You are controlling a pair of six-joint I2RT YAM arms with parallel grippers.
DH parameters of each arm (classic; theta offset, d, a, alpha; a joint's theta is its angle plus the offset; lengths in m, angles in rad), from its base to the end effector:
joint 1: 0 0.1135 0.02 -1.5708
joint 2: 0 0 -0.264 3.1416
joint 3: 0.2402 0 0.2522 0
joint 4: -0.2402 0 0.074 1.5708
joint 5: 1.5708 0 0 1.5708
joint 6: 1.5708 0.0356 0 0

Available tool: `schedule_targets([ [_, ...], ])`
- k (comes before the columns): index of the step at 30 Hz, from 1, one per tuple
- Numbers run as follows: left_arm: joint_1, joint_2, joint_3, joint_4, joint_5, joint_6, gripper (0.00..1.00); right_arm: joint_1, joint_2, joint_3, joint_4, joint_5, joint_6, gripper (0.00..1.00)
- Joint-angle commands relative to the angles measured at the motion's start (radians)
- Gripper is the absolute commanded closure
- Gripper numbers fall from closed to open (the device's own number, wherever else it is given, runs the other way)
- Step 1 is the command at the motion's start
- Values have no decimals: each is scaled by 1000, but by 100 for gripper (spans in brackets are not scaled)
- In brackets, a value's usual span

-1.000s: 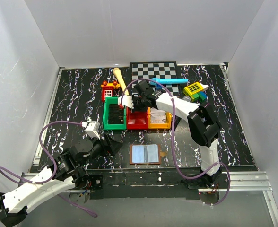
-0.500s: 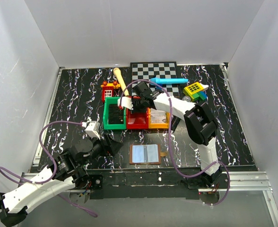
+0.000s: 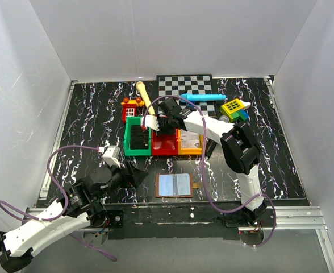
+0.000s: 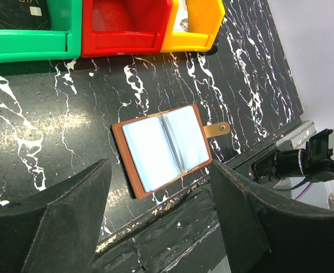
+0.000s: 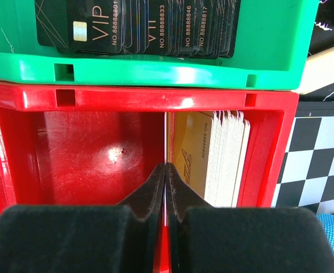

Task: Take the credit cards out of the card holder
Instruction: Place the credit card in the storage box.

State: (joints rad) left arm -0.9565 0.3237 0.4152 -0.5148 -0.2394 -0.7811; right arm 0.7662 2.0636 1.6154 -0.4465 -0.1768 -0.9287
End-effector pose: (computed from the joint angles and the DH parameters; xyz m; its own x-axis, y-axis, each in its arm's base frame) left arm 0.0687 -0.0827 0.2350 -0.6393 -0.2802 -0.7160 0.3086 0.7594 -0.5727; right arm 0.3270 0.3234 0.2089 0.2736 -0.8309 -0.4846 -0.9064 -0.0540 -0.4190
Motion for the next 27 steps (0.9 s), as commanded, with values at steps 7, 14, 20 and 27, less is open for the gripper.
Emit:
schedule_targets([
  [7, 7, 0, 22, 10, -1, 13, 30, 2, 7, 69, -6, 28, 22, 87],
  [14, 5, 0, 20, 12, -1, 11, 30, 2, 18, 86, -6, 49, 25, 85],
  [20, 7, 2, 19, 13, -1, 11, 30, 4, 27, 92, 9, 76, 31, 84],
  [27, 5, 6, 19, 15, 0, 13, 30, 4, 41, 109, 14, 102, 37, 83],
])
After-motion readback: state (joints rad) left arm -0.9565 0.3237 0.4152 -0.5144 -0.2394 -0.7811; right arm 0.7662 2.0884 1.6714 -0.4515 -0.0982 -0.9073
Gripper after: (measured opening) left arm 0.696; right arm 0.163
